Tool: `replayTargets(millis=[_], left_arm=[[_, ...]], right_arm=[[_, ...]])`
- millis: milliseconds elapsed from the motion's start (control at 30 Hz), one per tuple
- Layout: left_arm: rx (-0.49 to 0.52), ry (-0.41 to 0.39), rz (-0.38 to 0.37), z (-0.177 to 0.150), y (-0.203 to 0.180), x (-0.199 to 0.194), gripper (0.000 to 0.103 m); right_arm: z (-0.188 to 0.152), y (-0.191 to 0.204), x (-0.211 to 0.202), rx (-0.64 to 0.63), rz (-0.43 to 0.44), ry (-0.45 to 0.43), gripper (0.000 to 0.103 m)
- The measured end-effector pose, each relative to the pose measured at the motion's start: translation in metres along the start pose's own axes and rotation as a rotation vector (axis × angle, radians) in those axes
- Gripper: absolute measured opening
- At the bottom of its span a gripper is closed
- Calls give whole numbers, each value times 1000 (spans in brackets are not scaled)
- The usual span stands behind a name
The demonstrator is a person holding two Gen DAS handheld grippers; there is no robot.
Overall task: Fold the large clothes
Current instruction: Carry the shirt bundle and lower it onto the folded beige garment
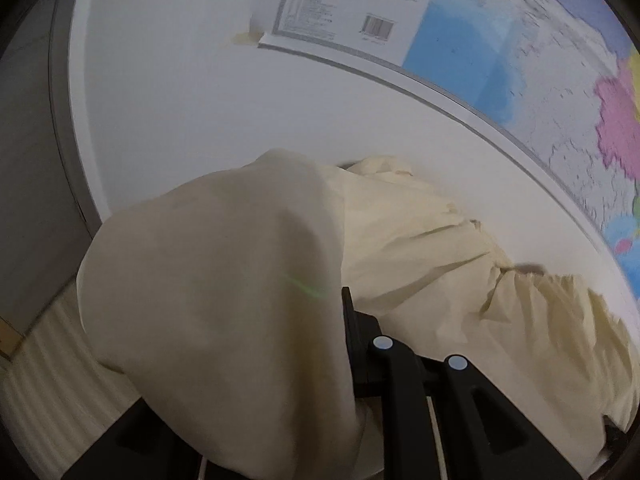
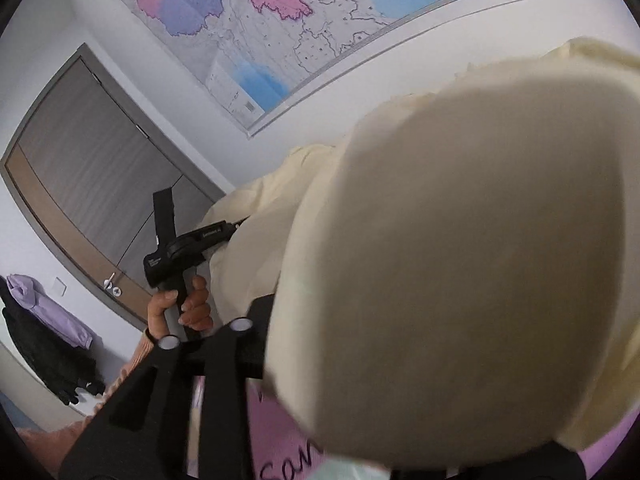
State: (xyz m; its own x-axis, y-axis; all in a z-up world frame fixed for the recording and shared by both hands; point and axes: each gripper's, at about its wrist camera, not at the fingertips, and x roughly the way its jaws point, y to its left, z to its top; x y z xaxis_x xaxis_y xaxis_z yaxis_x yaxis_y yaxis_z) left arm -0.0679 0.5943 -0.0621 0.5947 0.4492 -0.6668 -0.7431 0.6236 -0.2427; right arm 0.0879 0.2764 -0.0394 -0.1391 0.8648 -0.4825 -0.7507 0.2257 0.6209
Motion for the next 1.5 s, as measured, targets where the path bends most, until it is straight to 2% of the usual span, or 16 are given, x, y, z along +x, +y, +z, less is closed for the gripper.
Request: replayTargets(millis=[67, 133, 367, 567, 600, 633, 667, 700, 733, 867, 1033, 1133, 1267, 1333, 1400, 1500], left_arm=[[38, -8, 27, -1, -7, -4, 15], [54, -12, 35, -3, -9, -8, 16], [77, -25, 52, -13, -15, -20, 19], [107, -55, 92, -21, -21, -28, 20], [116, -62, 100, -22, -22, -29, 20], [123, -65, 107, -23, -22, -30, 20], [127, -66, 111, -24, -23, -30, 21], [133, -69, 115, -25, -23, -31, 21], [138, -74, 119, -27, -23, -33, 21], [156, -85, 135, -31, -25, -33, 23], [180, -85, 156, -37, -28, -32, 37], [184, -84, 157, -43, -29, -40, 58], [223, -120, 184, -55, -31, -64, 84], [239, -154, 190, -63, -33, -81, 86], [247, -195, 191, -71, -36, -98, 94], [267, -247, 178, -81, -43, -125, 95]], right_arm=[[-6, -1, -16, -1, -14, 6, 54], [-16, -5, -35, 11, -22, 0, 63], [-40, -38, -87, 72, -115, -102, 67], [-19, -60, -78, 194, -90, -145, 66], [-18, -62, -77, 204, -80, -151, 62], [-16, -61, -77, 198, -80, -157, 48], [-13, -59, -75, 180, -77, -158, 22], [-9, -55, -74, 161, -67, -153, 7], [-8, -52, -77, 144, -74, -156, 1], [-8, -17, -98, -24, -121, -186, 1], [-11, -20, -88, -45, -215, -44, 2], [-14, -29, -81, -33, -247, 12, 4], [-11, -27, -79, -52, -268, 20, 10], [-9, -23, -82, -63, -270, 18, 14], [-8, -17, -86, -89, -284, 20, 19], [-15, -5, -102, -150, -310, 2, 30]])
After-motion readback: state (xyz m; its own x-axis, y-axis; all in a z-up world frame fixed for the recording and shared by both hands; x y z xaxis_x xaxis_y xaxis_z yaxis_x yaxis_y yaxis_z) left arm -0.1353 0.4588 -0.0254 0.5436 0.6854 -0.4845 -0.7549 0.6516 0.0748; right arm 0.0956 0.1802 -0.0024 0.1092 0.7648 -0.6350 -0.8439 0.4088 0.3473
